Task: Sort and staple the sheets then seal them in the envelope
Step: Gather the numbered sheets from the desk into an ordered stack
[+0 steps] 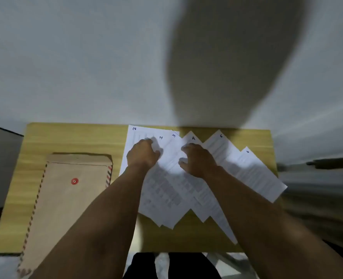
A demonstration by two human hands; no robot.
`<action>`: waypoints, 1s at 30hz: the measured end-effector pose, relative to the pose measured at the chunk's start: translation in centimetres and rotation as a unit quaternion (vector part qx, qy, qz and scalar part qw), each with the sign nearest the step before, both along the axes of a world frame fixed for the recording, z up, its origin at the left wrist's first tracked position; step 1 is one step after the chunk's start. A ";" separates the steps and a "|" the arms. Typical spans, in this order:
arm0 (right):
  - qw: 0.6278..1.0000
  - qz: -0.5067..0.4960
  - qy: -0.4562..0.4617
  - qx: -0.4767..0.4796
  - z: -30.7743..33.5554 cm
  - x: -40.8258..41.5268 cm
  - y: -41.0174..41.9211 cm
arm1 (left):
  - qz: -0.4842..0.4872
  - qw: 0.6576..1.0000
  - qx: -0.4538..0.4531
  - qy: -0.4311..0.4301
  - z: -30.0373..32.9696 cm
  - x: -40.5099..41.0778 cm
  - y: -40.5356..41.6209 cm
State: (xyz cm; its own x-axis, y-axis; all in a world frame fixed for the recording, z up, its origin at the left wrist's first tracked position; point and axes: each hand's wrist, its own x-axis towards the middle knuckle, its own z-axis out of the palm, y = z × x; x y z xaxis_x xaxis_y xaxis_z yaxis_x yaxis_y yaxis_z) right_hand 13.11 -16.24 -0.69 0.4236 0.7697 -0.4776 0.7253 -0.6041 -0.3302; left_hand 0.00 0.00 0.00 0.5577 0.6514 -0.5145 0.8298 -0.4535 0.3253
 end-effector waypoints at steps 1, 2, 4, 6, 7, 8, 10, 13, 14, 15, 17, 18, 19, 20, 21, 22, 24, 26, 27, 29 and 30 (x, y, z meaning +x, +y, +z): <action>1.000 0.012 0.001 0.015 -0.6 0.1 0.3 | 0.009 1.000 -0.006 0.001 -0.3 0.2 0.1; 1.000 0.010 0.004 0.023 -0.7 0.2 0.7 | 0.020 1.000 -0.007 -0.002 -0.6 0.5 0.1; 1.000 0.015 0.001 0.020 -1.0 0.0 1.3 | 0.038 0.999 -0.016 -0.003 -1.2 0.6 0.0; 1.000 0.019 -0.005 0.023 -1.4 -0.1 1.8 | 0.060 0.998 -0.020 -0.010 -1.8 1.0 0.0; 0.999 0.031 -0.012 0.029 -1.6 -0.1 1.9 | 0.071 0.997 -0.022 -0.019 -2.0 1.2 0.0; 0.999 0.040 -0.018 0.018 -1.3 -0.3 2.0 | 0.078 0.996 -0.026 -0.027 -2.1 1.3 0.0; 0.998 0.043 -0.032 0.011 -1.7 -0.3 2.3 | 0.095 0.994 -0.042 -0.040 -2.5 1.5 0.3; 0.998 0.051 -0.044 0.003 -2.0 -0.2 2.7 | 0.122 0.990 -0.057 -0.051 -3.0 1.8 0.7; 0.997 0.058 -0.045 -0.002 -1.8 -0.1 2.7 | 0.128 0.989 -0.056 -0.051 -3.0 2.0 0.8; 0.997 0.066 -0.049 -0.002 -1.7 0.0 2.8 | 0.128 0.989 -0.052 -0.046 -3.0 2.1 0.8; 0.996 0.075 -0.054 0.002 -1.7 0.3 2.7 | 0.115 0.992 -0.044 -0.029 -3.2 2.5 0.7; 0.996 0.076 -0.055 0.004 -1.8 0.4 2.6 | 0.112 0.993 -0.042 -0.023 -3.3 2.7 0.6; 0.995 0.078 -0.057 0.009 -1.9 0.5 2.6 | 0.115 0.992 -0.042 -0.021 -3.4 2.9 0.6; 0.995 0.078 -0.060 0.010 -1.9 0.6 2.5 | 0.119 0.992 -0.041 -0.022 -3.5 3.0 0.6; 0.995 0.079 -0.064 0.016 -2.1 0.7 2.4 | 0.125 0.991 -0.041 -0.027 -3.6 3.2 0.6; 0.994 0.080 -0.068 0.020 -2.1 0.8 2.4 | 0.134 0.990 -0.041 -0.033 -3.7 3.4 0.7; 0.994 0.081 -0.068 0.028 -2.1 0.8 2.2 | 0.158 0.985 -0.044 -0.043 -3.7 3.6 0.9; 0.994 0.082 -0.065 0.039 -2.4 0.9 2.0 | 0.175 0.982 -0.051 -0.045 -3.7 3.8 1.0; 0.994 0.083 -0.063 0.042 -2.6 0.9 1.9 | 0.174 0.982 -0.053 -0.041 -3.6 3.9 1.1; 0.994 0.082 -0.059 0.043 -2.8 1.0 1.8 | 0.165 0.984 -0.060 -0.030 -3.4 4.1 1.3; 0.994 0.082 -0.058 0.042 -3.0 1.1 1.8 | 0.161 0.985 -0.063 -0.025 -3.4 4.2 1.4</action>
